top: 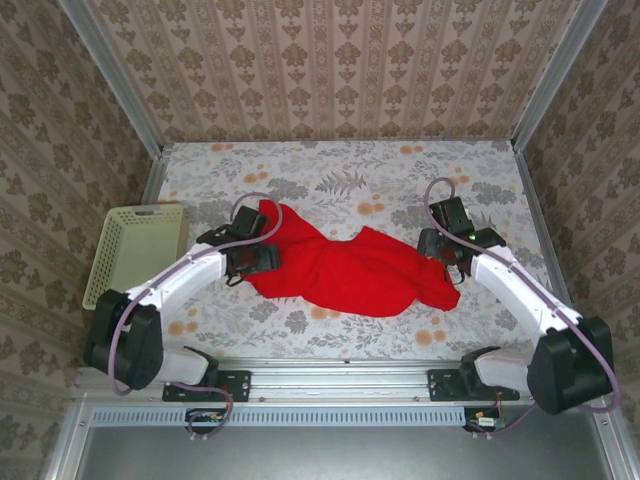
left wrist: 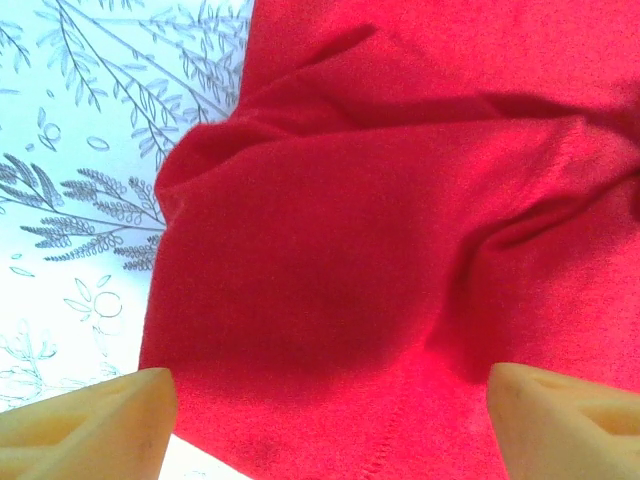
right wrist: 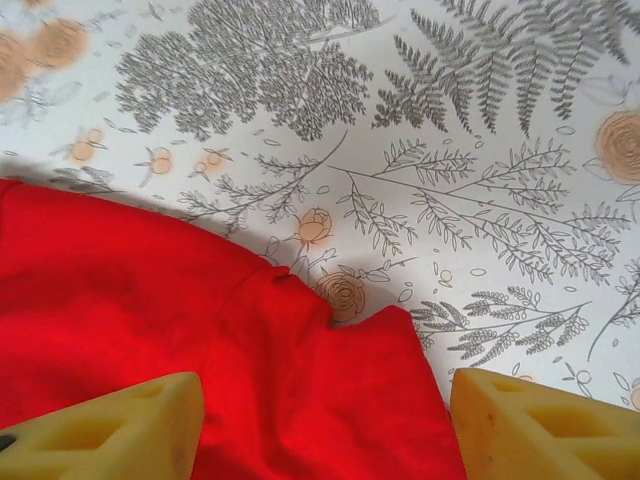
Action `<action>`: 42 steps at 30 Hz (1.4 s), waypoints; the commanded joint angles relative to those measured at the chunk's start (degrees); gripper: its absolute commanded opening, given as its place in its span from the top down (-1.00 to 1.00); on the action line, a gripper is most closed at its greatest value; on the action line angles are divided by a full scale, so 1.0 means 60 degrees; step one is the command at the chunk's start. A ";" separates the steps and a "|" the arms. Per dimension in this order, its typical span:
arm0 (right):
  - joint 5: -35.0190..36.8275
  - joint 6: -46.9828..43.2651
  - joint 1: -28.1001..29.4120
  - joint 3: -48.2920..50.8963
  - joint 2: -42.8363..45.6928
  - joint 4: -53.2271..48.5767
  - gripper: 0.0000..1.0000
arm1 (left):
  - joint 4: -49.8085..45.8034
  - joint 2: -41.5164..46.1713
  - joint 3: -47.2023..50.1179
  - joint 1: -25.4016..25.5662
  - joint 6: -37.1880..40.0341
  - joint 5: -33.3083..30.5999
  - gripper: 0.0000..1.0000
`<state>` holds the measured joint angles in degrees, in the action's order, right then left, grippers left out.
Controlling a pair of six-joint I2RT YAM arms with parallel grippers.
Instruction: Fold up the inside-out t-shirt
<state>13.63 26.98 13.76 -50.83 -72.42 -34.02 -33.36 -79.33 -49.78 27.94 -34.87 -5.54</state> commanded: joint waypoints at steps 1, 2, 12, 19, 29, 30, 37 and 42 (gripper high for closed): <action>-0.0975 0.0051 -0.0241 -0.0353 -0.0910 0.0375 -0.39 | -0.0237 -0.0345 -0.0011 -0.0252 -0.0201 0.0136 -0.53; -0.1091 0.0111 -0.0269 -0.0408 -0.1150 0.0406 -0.40 | -0.0172 -0.0447 0.0043 -0.0249 -0.0186 0.0161 -0.49; -0.1293 0.0564 -0.0261 -0.0044 -0.2751 0.0638 -0.36 | 0.0288 -0.0818 0.0167 -0.0256 0.0010 0.0565 0.23; -0.1285 0.0225 -0.0258 -0.0479 -0.3313 0.0820 -0.27 | 0.0185 -0.0509 0.0089 -0.0207 0.0158 0.0490 0.67; -0.0781 -0.0311 0.0269 -0.1504 -0.3594 0.0364 -0.58 | 0.0183 0.0338 0.0504 -0.0086 0.0071 0.0449 0.97; -0.0897 -0.0309 0.0339 -0.1605 -0.3793 0.0394 -0.58 | 0.0185 0.0424 0.0525 -0.0071 0.0060 0.0459 0.99; -0.1340 -0.0248 0.0480 -0.2293 -0.5220 0.0264 -0.47 | 0.0085 0.0964 0.0546 -0.0014 0.0085 0.0469 1.00; -0.1453 -0.0292 0.0475 -0.2256 -0.5341 0.0368 0.12 | -0.0030 0.1593 0.0533 -0.0014 0.0141 0.0406 1.00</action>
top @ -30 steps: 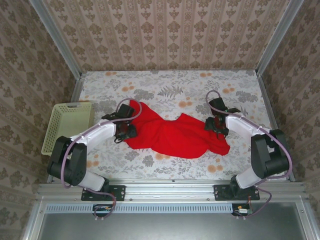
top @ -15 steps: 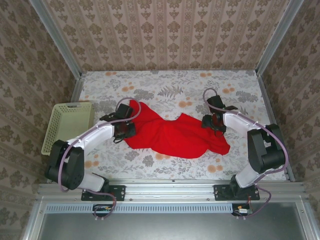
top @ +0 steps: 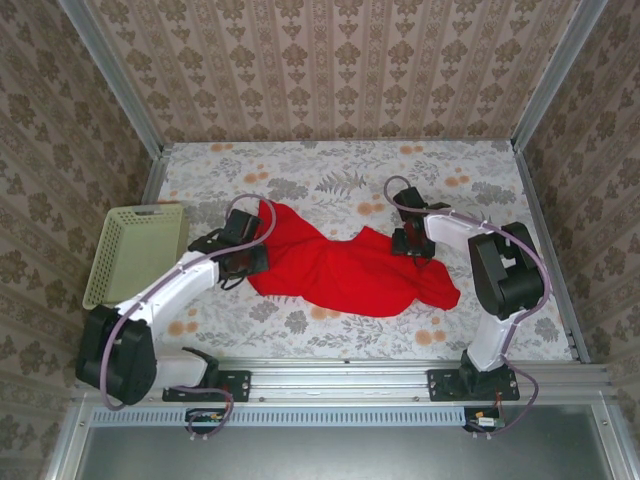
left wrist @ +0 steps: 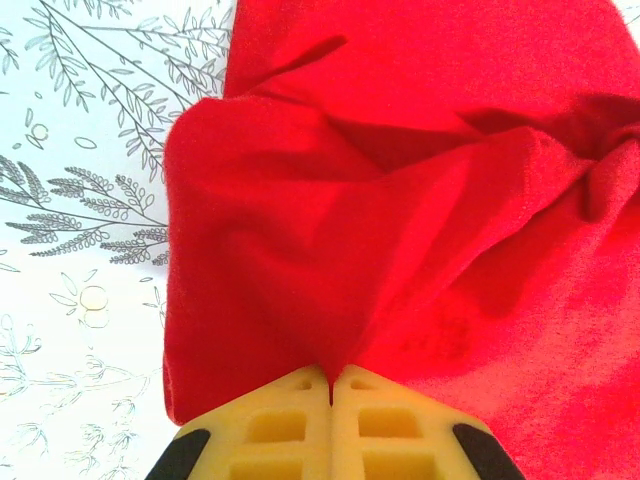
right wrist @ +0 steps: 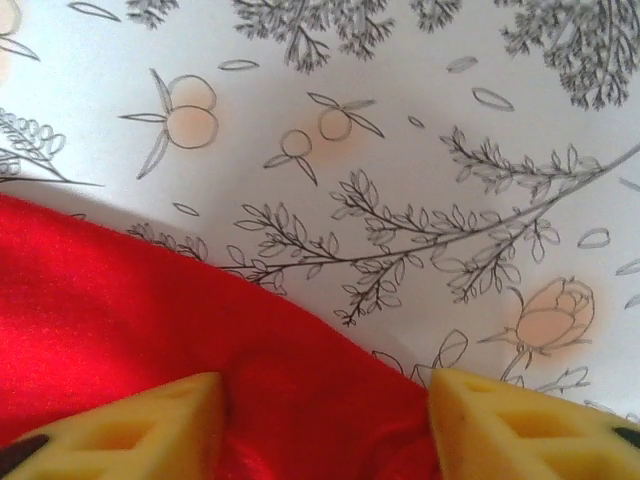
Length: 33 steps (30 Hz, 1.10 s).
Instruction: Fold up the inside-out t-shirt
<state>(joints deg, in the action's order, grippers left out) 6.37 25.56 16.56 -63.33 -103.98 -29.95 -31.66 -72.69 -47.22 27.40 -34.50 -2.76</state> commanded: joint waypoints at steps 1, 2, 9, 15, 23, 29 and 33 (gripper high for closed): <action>-0.0157 -0.0080 0.0020 -0.0131 0.0020 -0.0307 0.25 | -0.0346 0.0632 0.0090 0.0065 0.0107 -0.0093 1.00; -0.0030 -0.0109 0.0009 -0.0088 0.0196 -0.0332 0.40 | -0.0395 0.0827 0.0030 0.0050 0.0150 -0.0119 1.00; 0.1385 -0.0517 -0.0005 -0.0038 0.2839 -0.0817 1.00 | -0.0841 0.2360 -0.0863 -0.0154 0.0646 -0.0264 1.00; 0.2045 -0.1014 0.0002 -0.0741 0.5638 -0.1379 1.00 | -0.1144 0.3340 -0.2156 -0.0170 0.0993 -0.0480 1.00; 0.1602 -0.1207 -0.0004 -0.2659 0.8202 -0.1484 1.00 | -0.0960 0.4109 -0.4584 -0.0158 0.1772 0.0172 1.00; 0.1399 -0.1476 -0.0004 -0.4334 0.9257 -0.1568 1.00 | -0.0581 0.4673 -0.5689 -0.0158 0.1956 0.0996 1.00; 0.0725 -0.1465 -0.0002 -0.5403 0.9608 -0.1530 1.00 | -0.0075 0.5054 -0.5981 -0.0165 0.1782 0.1957 1.00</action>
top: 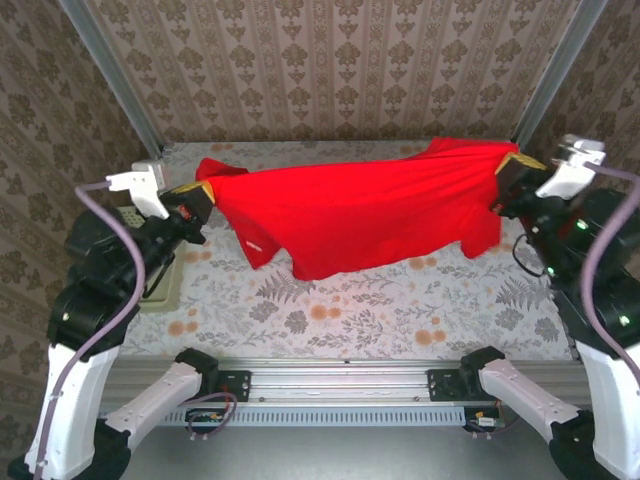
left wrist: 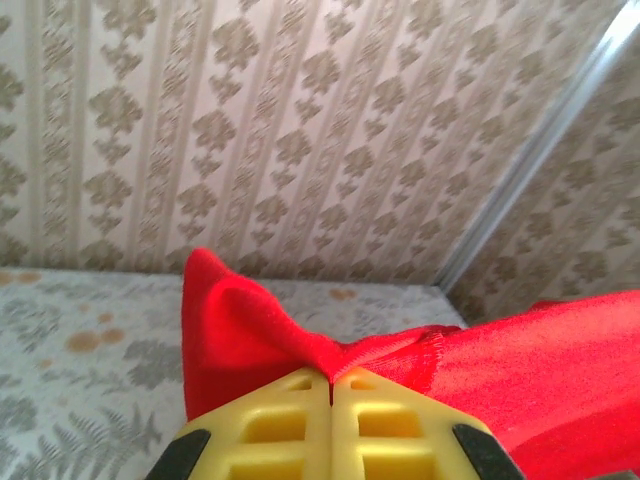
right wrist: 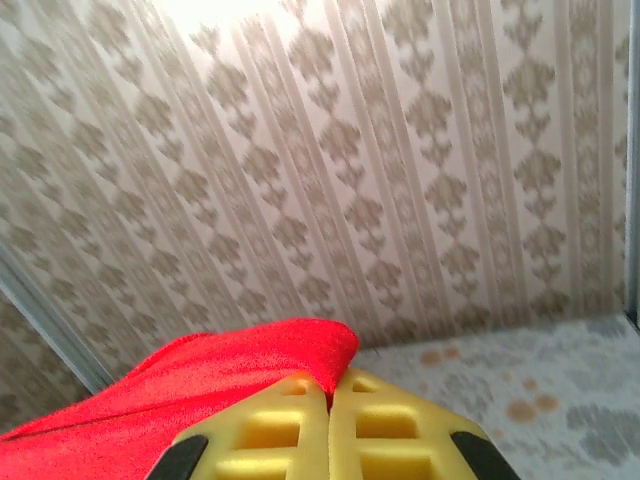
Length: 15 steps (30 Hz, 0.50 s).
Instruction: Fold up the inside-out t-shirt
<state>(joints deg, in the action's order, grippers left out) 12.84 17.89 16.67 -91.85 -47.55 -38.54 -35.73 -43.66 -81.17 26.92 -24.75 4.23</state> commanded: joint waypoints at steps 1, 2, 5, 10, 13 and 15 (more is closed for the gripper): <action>-0.0506 -0.0192 -0.0024 -0.0904 0.0238 -0.0076 1.00 | 0.0756 0.0277 -0.0365 -0.0090 0.0087 0.1021 1.00; -0.0635 -0.0210 -0.0024 -0.1177 0.0242 -0.0067 1.00 | 0.0900 0.0323 -0.0412 -0.0083 0.0014 0.1280 1.00; -0.0630 -0.0378 -0.0023 -0.1901 0.0098 -0.0121 1.00 | 0.1189 0.0319 -0.0484 -0.0077 -0.0151 0.1707 1.00; 0.0817 -0.0996 -0.0024 -0.2268 -0.0710 -0.0077 1.00 | 0.1488 -0.0125 0.0210 -0.0077 -0.0080 0.1302 1.00; 0.1278 -0.1357 -0.0013 -0.1811 -0.1481 0.0328 1.00 | 0.1630 -0.0651 0.0937 -0.0080 -0.0021 0.0669 1.00; 0.1351 -0.1477 -0.0049 -0.1312 -0.2070 0.0679 1.00 | 0.1622 -0.1168 0.1354 -0.0085 0.0023 0.0001 1.00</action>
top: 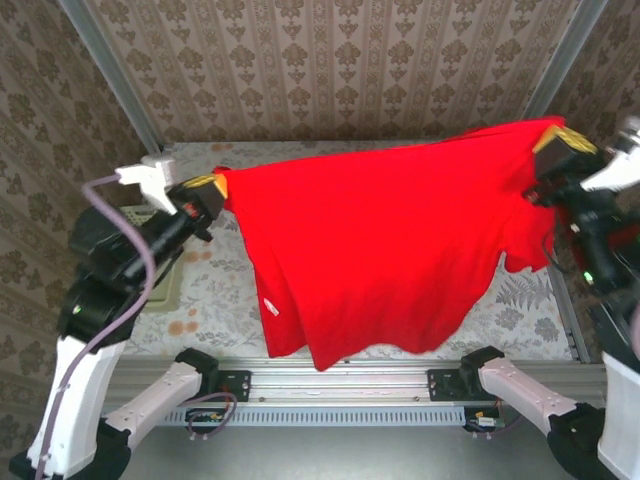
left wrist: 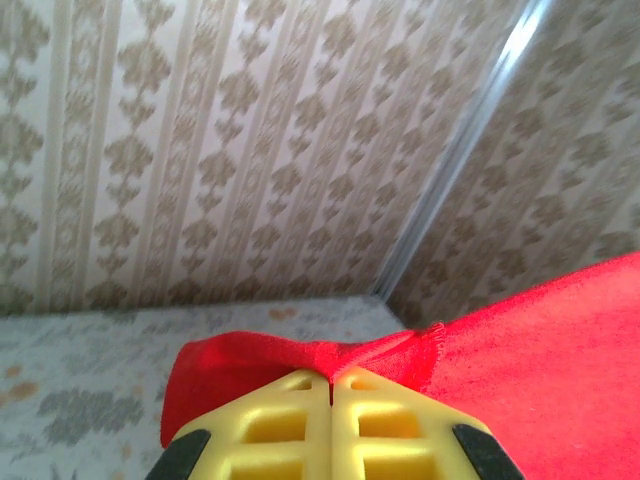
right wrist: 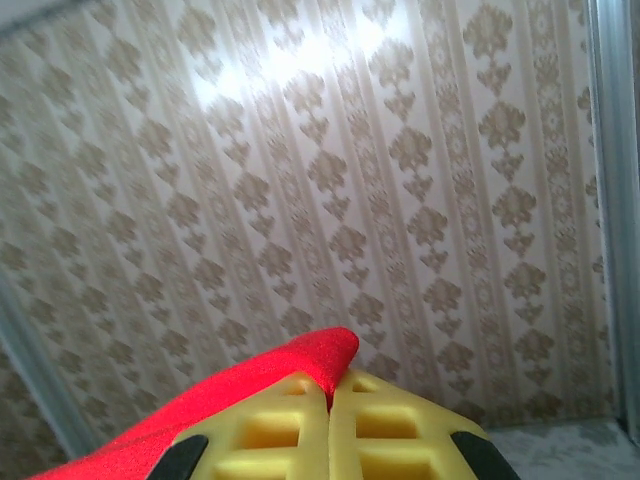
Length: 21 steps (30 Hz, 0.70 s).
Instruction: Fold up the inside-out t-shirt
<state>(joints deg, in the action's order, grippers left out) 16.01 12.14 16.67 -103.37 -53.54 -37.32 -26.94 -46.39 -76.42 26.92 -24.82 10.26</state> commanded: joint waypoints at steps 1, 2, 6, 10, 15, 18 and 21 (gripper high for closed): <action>0.0815 -0.0563 -0.0078 0.0881 -0.1317 0.0654 1.00 | 0.0154 -0.0965 0.0729 -0.0087 0.0049 -0.1245 1.00; 0.0791 -0.0586 -0.0124 0.1235 -0.1592 0.0893 1.00 | 0.0145 -0.1286 0.0921 -0.0085 0.0055 -0.1578 1.00; 0.0302 -0.0439 -0.0497 0.2735 -0.2764 0.1940 1.00 | 0.0376 -0.2725 0.1774 -0.0078 -0.0041 -0.2712 1.00; -0.0017 -0.0250 -0.0775 0.3720 -0.4592 0.2934 1.00 | 0.0899 -0.4440 0.2334 -0.0209 -0.0328 -0.3688 1.00; -0.0108 0.0007 -0.1076 0.2856 -0.7693 0.3457 1.00 | 0.1800 -0.6983 0.2018 -0.1096 -0.0721 -0.3526 1.00; -0.0143 0.0041 -0.1206 0.1599 -0.9236 0.3350 1.00 | 0.1874 -0.8417 0.1099 -0.1404 -0.0728 -0.3293 1.00; -0.0152 0.0027 -0.1312 0.0155 -1.0586 0.3070 1.00 | 0.1710 -0.9761 -0.0099 -0.1485 -0.0564 -0.3119 0.95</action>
<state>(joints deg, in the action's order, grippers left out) 14.68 11.09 9.69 -93.95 -113.47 -20.78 -18.94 -101.25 -70.59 18.52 -27.68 -8.40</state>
